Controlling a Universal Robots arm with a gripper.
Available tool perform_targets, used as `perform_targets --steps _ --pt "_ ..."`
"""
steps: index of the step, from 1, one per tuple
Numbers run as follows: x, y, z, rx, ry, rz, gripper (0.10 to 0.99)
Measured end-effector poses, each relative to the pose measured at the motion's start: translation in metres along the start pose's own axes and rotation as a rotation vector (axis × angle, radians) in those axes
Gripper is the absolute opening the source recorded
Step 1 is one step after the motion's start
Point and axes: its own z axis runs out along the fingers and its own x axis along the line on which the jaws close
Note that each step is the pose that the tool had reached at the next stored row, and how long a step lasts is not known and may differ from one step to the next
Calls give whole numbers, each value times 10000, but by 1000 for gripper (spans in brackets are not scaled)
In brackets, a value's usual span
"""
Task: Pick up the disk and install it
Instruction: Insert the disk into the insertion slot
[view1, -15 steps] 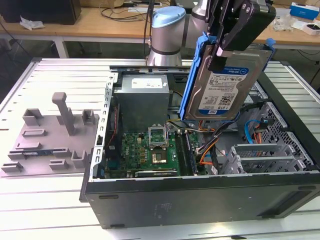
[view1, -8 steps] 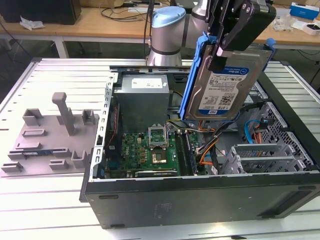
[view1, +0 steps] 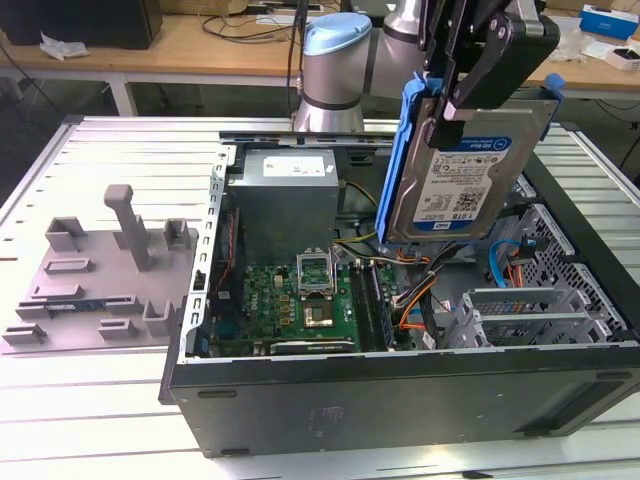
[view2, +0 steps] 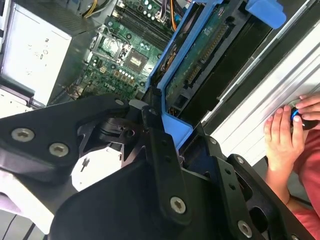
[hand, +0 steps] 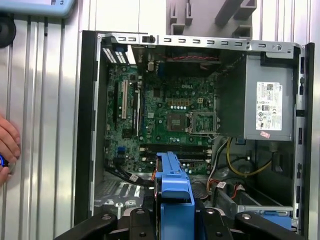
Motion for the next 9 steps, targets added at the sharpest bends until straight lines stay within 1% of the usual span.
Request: perform_targets --steps 2,3,4,6,9 --pt "25 7 7 4 -78 -2 369" --pt "55 8 12 9 -149 -5 369" --pt "70 8 15 12 -173 -6 369" --pt "106 10 22 15 -203 0 369" --pt "119 10 30 19 -209 140 369"
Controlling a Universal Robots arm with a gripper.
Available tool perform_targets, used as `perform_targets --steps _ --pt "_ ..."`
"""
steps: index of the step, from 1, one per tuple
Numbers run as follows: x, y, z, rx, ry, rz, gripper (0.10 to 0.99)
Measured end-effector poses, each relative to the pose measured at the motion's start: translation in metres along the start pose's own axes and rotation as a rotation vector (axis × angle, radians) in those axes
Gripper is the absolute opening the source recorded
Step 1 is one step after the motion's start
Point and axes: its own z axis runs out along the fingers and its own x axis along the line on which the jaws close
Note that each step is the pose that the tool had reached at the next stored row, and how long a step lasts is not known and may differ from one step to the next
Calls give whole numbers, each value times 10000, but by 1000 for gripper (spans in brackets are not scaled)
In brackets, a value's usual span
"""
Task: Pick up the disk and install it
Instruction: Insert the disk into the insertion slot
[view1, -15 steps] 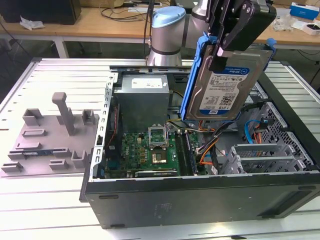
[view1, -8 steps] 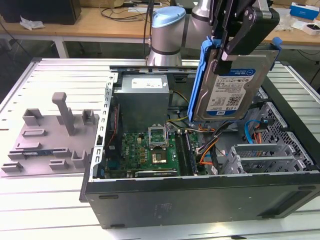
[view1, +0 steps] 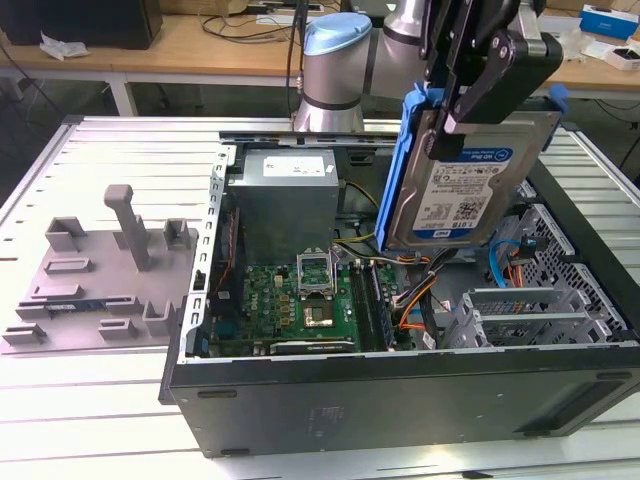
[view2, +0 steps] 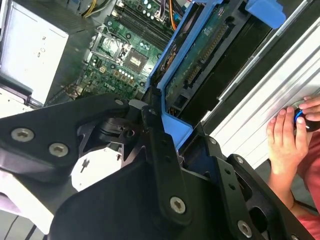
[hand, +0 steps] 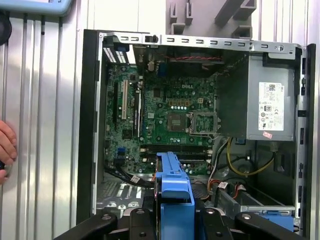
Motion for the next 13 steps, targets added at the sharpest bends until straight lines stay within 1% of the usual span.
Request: perform_targets --steps 5,13 --pt "16 0 14 13 -9 393 369" --pt "17 -1 16 14 -12 398 369"
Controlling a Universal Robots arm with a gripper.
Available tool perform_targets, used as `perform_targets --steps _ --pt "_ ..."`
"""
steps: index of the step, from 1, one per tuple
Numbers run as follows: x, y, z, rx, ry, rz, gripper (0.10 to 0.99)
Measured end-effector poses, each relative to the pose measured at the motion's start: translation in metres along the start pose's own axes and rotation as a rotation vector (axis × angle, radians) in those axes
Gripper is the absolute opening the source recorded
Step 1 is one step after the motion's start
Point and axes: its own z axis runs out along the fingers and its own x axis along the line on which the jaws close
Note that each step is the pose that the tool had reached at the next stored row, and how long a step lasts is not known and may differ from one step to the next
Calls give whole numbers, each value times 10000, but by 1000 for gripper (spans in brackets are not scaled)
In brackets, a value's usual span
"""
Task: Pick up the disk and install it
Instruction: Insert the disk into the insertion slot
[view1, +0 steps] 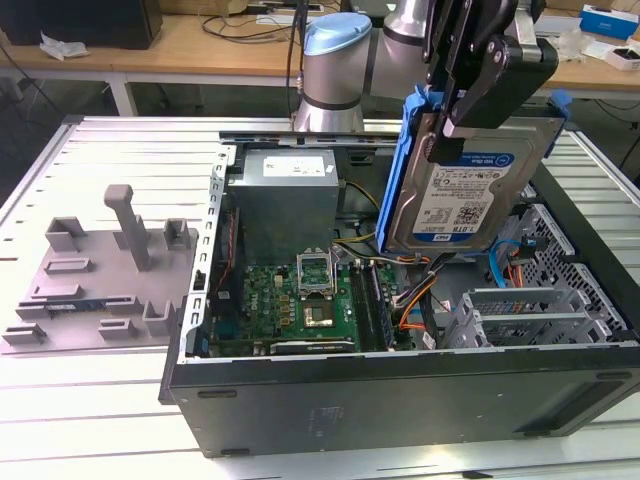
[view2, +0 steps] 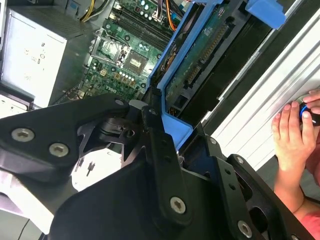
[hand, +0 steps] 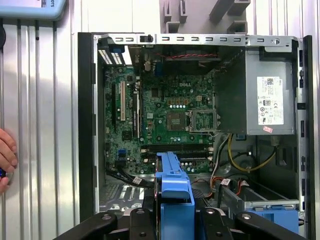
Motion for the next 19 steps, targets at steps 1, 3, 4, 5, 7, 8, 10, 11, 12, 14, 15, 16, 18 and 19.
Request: perform_targets --steps 1,3,4,5,7,8,10,11,12,14,15,16,18,19 --pt "3 -3 1 0 -2 -2 369" --pt "25 -26 0 0 1 -1 369" --pt "35 -35 0 -1 1 -1 369" --pt "62 -54 0 0 2 0 369" --pt "102 -82 1 -1 1 0 369" --pt "123 -111 1 0 1 0 369" --pt "153 -158 1 -1 1 0 369" --pt "183 -200 2 -1 1 0 369" --pt "197 -223 2 -1 2 -1 369" --pt "225 -271 4 0 1 0 369" --pt "244 -312 4 -1 1 0 369" --pt "262 -361 5 -1 1 -1 369" --pt "276 -412 6 -1 2 0 369" --pt "286 -454 7 -1 1 0 369"
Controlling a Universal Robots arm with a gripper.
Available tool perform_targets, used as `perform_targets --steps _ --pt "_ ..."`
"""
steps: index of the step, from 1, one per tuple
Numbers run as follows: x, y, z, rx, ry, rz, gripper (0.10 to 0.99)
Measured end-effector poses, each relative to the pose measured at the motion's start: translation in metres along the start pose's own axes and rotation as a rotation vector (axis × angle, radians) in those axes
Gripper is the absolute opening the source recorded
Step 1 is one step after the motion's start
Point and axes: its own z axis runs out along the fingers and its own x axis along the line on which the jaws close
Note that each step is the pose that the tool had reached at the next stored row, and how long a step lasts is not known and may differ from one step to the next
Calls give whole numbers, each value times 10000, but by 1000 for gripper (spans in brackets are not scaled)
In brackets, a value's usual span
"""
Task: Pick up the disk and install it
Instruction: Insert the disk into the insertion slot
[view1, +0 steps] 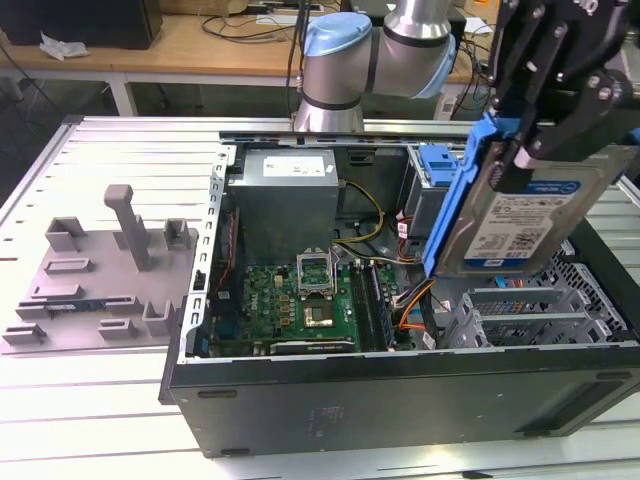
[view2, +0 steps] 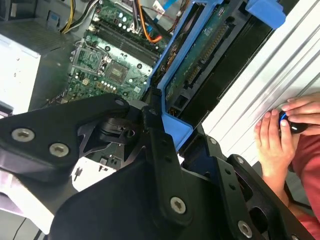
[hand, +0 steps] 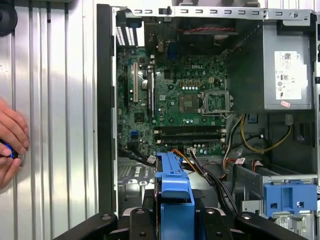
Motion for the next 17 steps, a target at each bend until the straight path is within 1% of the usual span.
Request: perform_targets --steps 1,2,6,8,9,11,12,13,17 --pt "13 -66 3 0 0 -1 369" --pt "22 -113 6 0 -1 -1 369" --pt "34 -254 11 0 3 -1 369" --pt "35 -316 16 0 4 0 369" --pt "34 -337 18 0 5 -1 369" --pt "33 -435 31 0 16 -11 369" --pt "33 -469 37 0 24 -13 369" --pt "32 -487 44 0 35 -15 369" --pt "34 -488 68 1 70 -21 369"
